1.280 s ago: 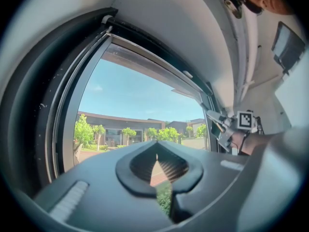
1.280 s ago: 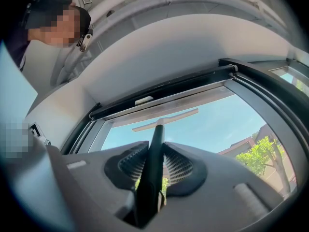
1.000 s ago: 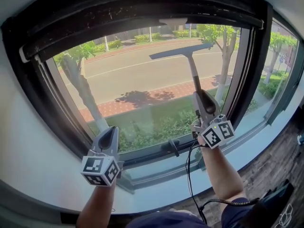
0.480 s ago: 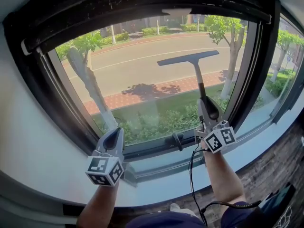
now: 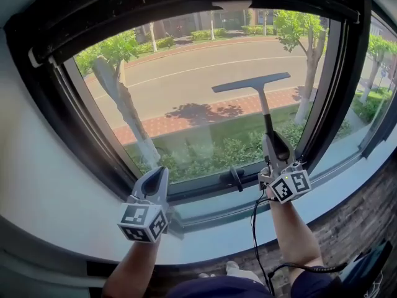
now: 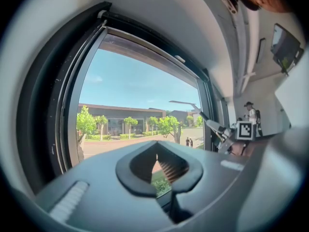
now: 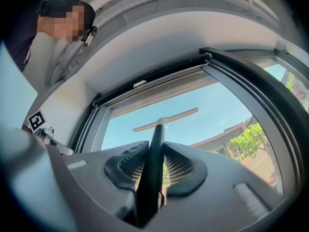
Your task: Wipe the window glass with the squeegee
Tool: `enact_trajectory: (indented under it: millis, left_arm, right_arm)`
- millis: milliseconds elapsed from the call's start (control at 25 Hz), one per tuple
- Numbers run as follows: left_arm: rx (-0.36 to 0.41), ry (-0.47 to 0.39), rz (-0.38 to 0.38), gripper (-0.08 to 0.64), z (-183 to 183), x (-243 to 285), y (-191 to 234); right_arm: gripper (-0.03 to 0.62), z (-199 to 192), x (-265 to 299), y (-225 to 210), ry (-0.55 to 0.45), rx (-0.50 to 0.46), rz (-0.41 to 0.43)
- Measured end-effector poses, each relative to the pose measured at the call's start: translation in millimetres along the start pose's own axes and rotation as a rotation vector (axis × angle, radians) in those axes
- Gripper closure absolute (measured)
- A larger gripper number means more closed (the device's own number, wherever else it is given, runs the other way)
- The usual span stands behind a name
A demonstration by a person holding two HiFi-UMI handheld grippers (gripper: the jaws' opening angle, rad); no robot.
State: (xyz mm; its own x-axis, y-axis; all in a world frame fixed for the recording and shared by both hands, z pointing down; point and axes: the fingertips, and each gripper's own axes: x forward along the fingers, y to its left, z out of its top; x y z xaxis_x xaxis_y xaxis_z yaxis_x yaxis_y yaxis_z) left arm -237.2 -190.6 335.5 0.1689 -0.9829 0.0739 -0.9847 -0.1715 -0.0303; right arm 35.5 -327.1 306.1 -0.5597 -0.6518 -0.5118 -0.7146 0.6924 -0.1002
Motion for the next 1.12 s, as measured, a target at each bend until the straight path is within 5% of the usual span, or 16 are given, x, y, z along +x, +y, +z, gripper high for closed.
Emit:
enact_trajectory:
  millis: [1120]
  left_arm:
    - [-0.021, 0.084, -0.031, 0.555, -29, 10, -22]
  right_arm:
    - [0.489, -66, -57, -13, 0.111, 0.044, -0.063]
